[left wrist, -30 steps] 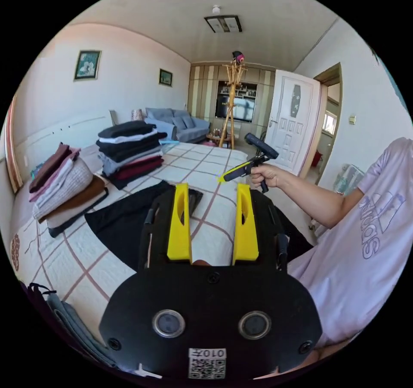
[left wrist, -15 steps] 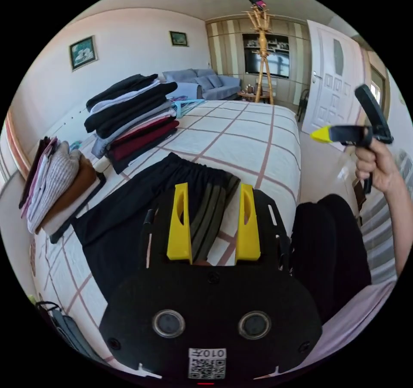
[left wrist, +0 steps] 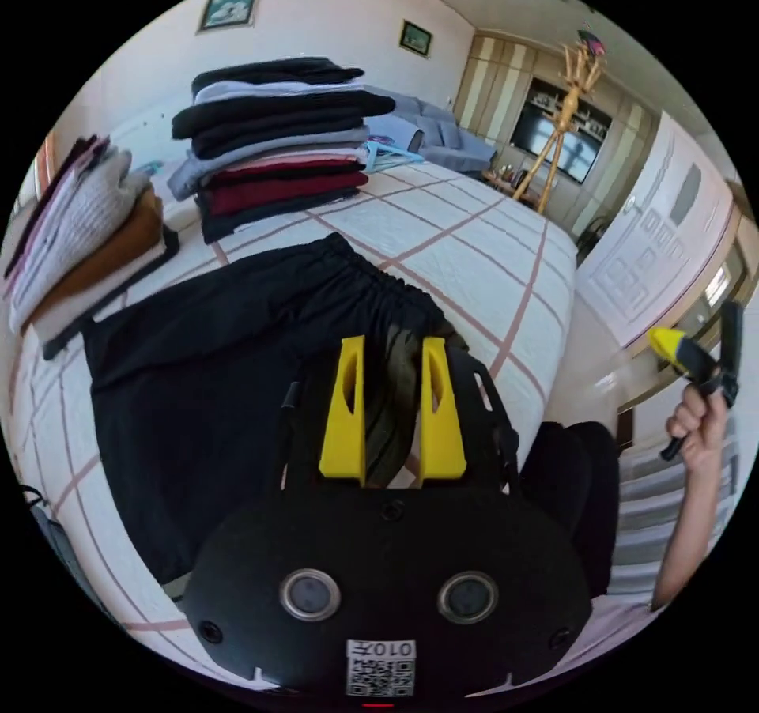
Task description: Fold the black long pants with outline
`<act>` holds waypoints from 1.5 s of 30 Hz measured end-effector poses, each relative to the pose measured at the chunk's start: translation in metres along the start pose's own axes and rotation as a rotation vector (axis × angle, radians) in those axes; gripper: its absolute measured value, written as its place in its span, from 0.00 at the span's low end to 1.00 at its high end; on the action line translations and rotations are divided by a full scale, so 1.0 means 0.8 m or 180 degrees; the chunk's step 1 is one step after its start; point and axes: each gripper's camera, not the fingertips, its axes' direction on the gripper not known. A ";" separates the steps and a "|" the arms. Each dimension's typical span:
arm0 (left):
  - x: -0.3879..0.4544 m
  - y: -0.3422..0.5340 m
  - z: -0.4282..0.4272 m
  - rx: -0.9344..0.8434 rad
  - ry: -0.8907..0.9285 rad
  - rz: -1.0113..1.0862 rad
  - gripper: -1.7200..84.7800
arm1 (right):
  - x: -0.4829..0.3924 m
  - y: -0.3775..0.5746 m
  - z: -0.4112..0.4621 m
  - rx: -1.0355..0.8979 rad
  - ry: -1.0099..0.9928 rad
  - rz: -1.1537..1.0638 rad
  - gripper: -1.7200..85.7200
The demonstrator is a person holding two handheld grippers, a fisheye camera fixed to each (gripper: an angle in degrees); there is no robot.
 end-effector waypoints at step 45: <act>-0.096 0.028 -0.451 0.0943 -0.0251 -0.0124 0.26 | -0.356 -0.221 0.138 -0.0743 -0.0710 -0.1556 0.08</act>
